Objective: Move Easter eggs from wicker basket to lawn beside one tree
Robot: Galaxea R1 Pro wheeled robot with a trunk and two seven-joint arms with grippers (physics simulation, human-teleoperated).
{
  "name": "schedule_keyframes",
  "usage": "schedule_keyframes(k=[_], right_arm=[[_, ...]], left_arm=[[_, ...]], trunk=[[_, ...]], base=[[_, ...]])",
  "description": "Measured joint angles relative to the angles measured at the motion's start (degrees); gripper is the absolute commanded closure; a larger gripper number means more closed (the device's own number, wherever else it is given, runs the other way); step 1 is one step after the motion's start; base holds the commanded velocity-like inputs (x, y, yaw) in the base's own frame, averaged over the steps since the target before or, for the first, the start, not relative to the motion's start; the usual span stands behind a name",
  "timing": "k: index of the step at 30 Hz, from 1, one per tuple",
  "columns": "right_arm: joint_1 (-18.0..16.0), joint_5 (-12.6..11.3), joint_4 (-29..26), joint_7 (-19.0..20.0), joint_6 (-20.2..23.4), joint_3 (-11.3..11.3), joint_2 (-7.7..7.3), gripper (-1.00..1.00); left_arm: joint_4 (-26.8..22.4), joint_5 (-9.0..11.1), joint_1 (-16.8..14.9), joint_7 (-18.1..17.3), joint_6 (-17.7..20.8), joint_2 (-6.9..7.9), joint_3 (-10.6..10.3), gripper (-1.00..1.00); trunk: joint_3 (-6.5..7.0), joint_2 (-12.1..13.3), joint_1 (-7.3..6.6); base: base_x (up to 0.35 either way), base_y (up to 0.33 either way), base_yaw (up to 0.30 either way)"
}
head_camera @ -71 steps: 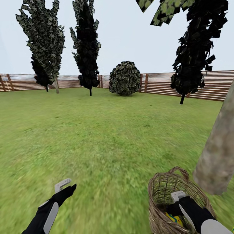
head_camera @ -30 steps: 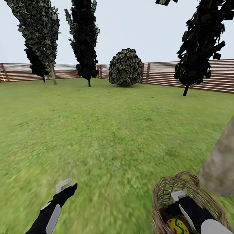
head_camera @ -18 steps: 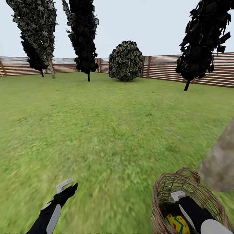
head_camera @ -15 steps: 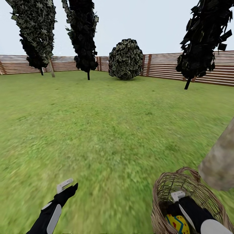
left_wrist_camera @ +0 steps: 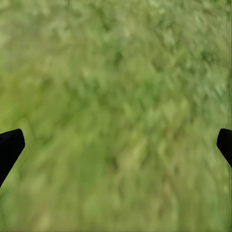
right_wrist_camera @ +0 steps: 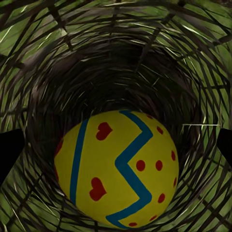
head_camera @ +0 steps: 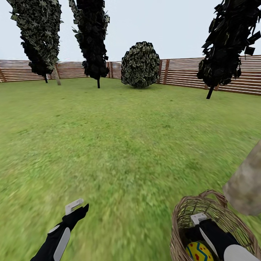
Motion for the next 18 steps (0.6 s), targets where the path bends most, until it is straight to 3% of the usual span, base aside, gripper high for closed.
schedule_keyframes(k=[7,18], right_arm=[[0.0,0.0,0.0,0.0,0.0,0.0,0.00,-1.00],[0.0,0.0,0.0,0.0,0.0,0.0,0.00,-1.00]], left_arm=[[0.0,0.0,0.0,0.0,0.0,-0.04,0.0,-1.00],[0.4,0.0,0.0,0.0,0.1,-0.77,-0.1,-1.00]], trunk=[[0.00,0.0,0.01],[-2.43,-0.1,0.29]], base=[[0.005,0.000,0.000],[0.000,0.000,0.000]])
